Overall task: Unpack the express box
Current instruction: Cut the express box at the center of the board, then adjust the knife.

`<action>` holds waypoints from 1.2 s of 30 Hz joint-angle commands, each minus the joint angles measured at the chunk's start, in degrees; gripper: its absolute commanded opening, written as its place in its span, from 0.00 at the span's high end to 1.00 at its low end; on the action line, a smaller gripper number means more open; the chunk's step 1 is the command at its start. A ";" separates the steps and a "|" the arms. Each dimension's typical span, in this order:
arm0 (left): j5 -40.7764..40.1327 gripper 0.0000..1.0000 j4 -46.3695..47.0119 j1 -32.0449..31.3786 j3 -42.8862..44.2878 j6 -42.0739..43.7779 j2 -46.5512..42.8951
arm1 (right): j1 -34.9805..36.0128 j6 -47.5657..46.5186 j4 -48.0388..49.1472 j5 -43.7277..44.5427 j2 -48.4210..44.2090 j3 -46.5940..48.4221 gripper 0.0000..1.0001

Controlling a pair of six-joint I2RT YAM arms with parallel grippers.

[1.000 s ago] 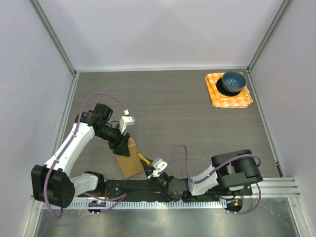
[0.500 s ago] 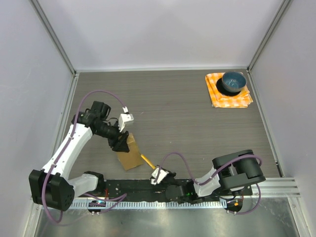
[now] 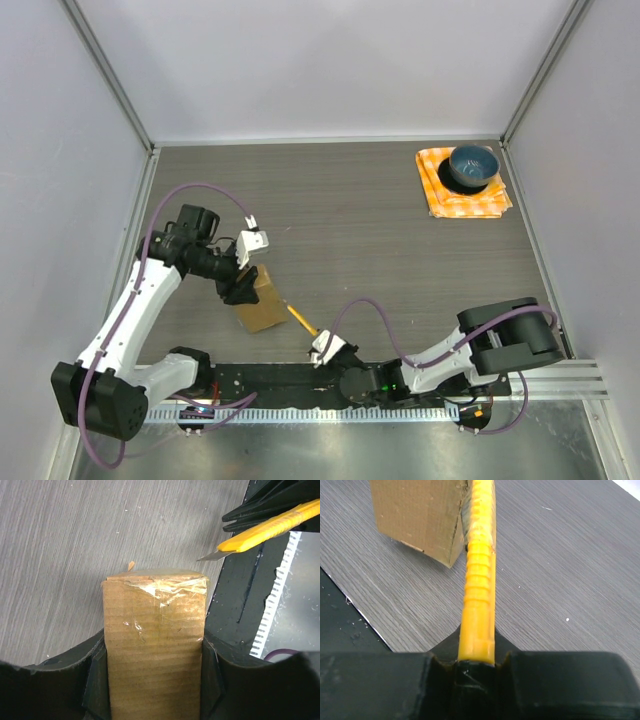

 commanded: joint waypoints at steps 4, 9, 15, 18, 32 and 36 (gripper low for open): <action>-4.35 0.42 7.29 -0.35 -2.10 -0.60 -1.44 | -0.12 5.84 -2.97 0.00 -6.28 0.09 0.99; -5.14 0.00 6.16 -0.52 -2.28 0.19 -2.05 | -0.12 7.51 -6.67 -3.52 -10.76 -0.52 0.99; -4.35 0.00 2.64 -0.52 2.37 -0.86 -2.85 | -0.12 6.64 -8.68 -6.93 -13.14 0.96 0.99; -1.72 0.00 -0.34 -0.52 7.20 -0.69 -3.55 | -0.30 6.90 -13.60 -11.06 -14.54 3.25 0.99; 9.80 0.00 -25.94 -9.74 20.05 12.60 -2.14 | -10.66 5.14 -39.80 -35.49 -25.97 18.10 0.99; 6.56 0.00 -23.21 -13.61 20.31 10.65 -3.02 | -13.04 4.18 -43.05 -39.73 -25.00 21.88 0.99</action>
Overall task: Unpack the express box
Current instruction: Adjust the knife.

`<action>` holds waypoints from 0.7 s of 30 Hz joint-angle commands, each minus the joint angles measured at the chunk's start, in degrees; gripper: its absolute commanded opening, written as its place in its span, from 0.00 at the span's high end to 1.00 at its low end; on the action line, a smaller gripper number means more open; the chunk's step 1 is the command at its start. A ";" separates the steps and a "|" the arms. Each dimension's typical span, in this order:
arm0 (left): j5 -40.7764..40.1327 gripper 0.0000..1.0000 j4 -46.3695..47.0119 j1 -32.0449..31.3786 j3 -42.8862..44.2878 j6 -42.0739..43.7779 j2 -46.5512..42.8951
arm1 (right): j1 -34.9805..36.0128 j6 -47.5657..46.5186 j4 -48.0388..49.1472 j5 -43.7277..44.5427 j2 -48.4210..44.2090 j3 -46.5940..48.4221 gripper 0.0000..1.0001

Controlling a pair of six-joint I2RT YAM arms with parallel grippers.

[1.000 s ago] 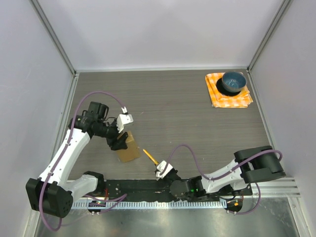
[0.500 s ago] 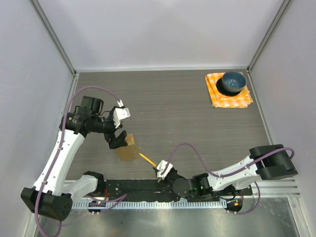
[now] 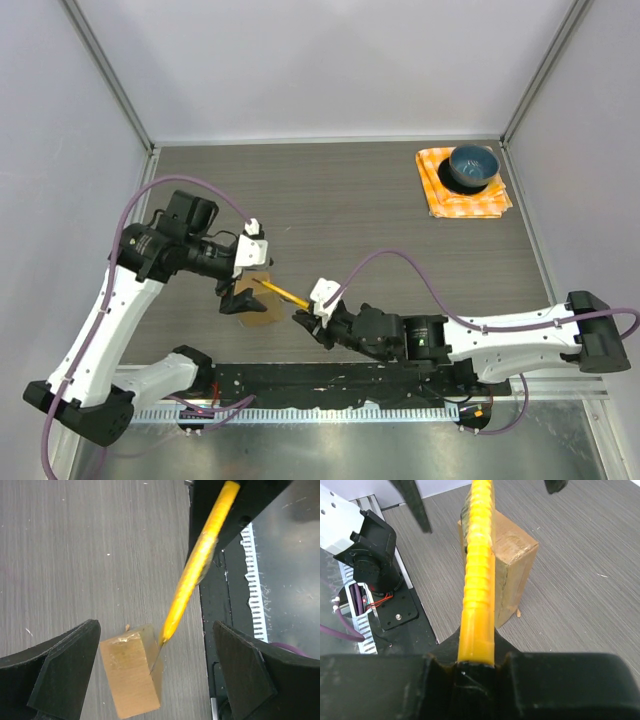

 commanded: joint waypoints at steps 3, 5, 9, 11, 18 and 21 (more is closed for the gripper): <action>-3.51 0.15 -15.09 -4.27 0.88 1.55 -0.25 | -2.77 -1.84 -7.50 -9.79 0.26 5.39 0.99; -4.39 0.31 -17.21 -4.71 1.41 2.27 0.89 | -3.39 -1.93 -8.21 -10.41 0.00 6.18 0.99; -4.49 0.61 -18.71 -4.97 2.46 3.24 1.78 | -4.00 -2.19 -10.93 -12.08 0.96 8.11 0.99; -5.01 0.88 -18.72 -5.50 2.20 3.24 1.60 | -4.18 -2.63 -11.72 -12.26 1.05 9.08 0.99; -5.10 1.00 -15.48 -6.12 0.27 -1.49 0.29 | -4.97 -5.53 -9.30 -7.00 -0.43 10.67 0.87; -3.44 1.00 -7.40 -6.12 -2.80 -11.50 -1.82 | -6.20 -4.22 1.75 -6.19 -4.38 5.76 0.49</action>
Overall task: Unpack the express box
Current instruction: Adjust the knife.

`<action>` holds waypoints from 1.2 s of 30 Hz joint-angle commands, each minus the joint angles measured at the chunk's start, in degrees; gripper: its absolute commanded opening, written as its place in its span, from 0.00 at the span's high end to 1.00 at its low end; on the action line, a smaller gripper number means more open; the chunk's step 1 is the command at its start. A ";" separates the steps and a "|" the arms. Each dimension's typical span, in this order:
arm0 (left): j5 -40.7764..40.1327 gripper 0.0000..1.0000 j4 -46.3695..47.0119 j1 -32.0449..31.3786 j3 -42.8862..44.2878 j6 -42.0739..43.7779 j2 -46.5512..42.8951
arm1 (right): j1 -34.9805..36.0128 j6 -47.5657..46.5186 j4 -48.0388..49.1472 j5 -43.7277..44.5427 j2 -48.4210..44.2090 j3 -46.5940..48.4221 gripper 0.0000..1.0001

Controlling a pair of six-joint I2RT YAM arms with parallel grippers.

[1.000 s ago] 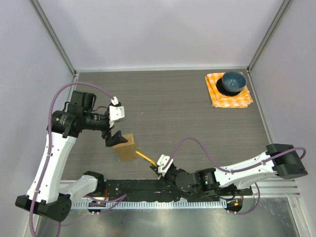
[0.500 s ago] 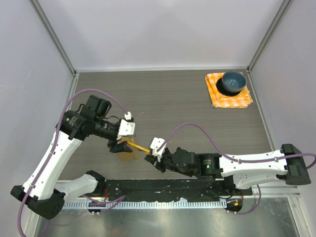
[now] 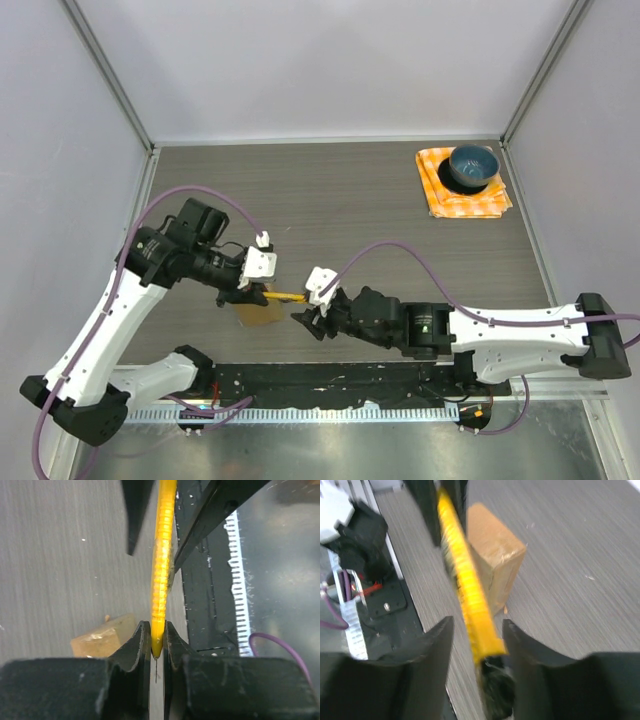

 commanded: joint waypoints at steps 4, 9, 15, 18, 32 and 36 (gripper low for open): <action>2.91 1.00 12.61 0.36 -6.56 -30.18 -6.78 | -3.66 4.28 23.00 -0.70 -11.38 -7.22 0.33; 6.60 1.00 25.37 2.19 -4.29 -44.68 -5.56 | -4.27 9.12 28.88 -1.58 -18.07 -14.60 0.23; 12.49 1.00 40.93 4.84 -5.68 -60.94 -5.21 | -5.94 14.05 39.59 -5.70 -22.57 -22.87 0.16; 16.09 1.00 44.28 4.84 -6.30 -63.78 -4.24 | -7.78 13.88 43.73 -7.72 -19.94 -22.00 0.15; 19.44 1.00 37.17 4.84 -8.68 -55.61 -6.61 | -25.45 24.42 51.48 -31.36 -7.46 -9.78 0.15; 18.91 1.00 34.54 4.84 -8.59 -53.06 -6.44 | -26.60 26.35 53.42 -36.20 -4.11 -7.49 0.16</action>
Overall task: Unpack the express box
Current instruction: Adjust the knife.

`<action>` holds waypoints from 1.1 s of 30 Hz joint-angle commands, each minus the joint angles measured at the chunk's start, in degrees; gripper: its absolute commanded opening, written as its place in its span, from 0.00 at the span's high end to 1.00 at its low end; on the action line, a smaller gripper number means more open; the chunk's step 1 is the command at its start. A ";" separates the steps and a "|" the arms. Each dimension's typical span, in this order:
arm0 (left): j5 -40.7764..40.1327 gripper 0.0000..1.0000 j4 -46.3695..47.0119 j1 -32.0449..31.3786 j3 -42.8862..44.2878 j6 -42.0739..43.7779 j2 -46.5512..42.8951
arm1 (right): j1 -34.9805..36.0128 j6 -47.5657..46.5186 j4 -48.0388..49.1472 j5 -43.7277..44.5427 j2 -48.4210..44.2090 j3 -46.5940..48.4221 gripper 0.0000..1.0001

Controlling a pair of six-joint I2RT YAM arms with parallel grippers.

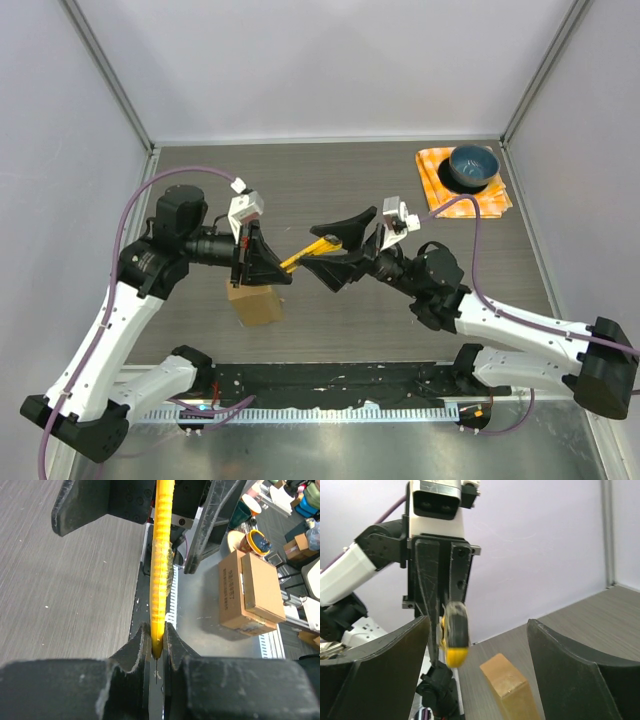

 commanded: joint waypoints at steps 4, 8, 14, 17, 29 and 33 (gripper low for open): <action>1.03 1.00 -3.20 0.18 0.53 3.46 -0.25 | -1.62 4.83 5.12 -12.27 5.28 6.55 0.21; 0.68 1.00 -3.73 0.18 1.14 4.87 0.28 | -2.06 5.71 4.15 -14.82 8.00 8.93 0.34; 0.15 1.00 -3.99 0.18 1.14 4.96 0.45 | -2.15 5.98 2.83 -17.28 10.73 11.30 0.40; -0.11 1.00 -4.08 0.18 1.49 4.96 0.45 | -2.15 6.06 1.25 -18.87 12.23 12.80 0.42; -1.52 1.00 -3.20 0.18 2.81 4.43 0.63 | -2.15 7.56 1.42 -21.06 15.04 12.53 0.45; -1.70 1.00 -2.50 0.18 3.08 3.99 0.89 | -1.97 7.82 0.37 -23.87 16.53 13.67 0.44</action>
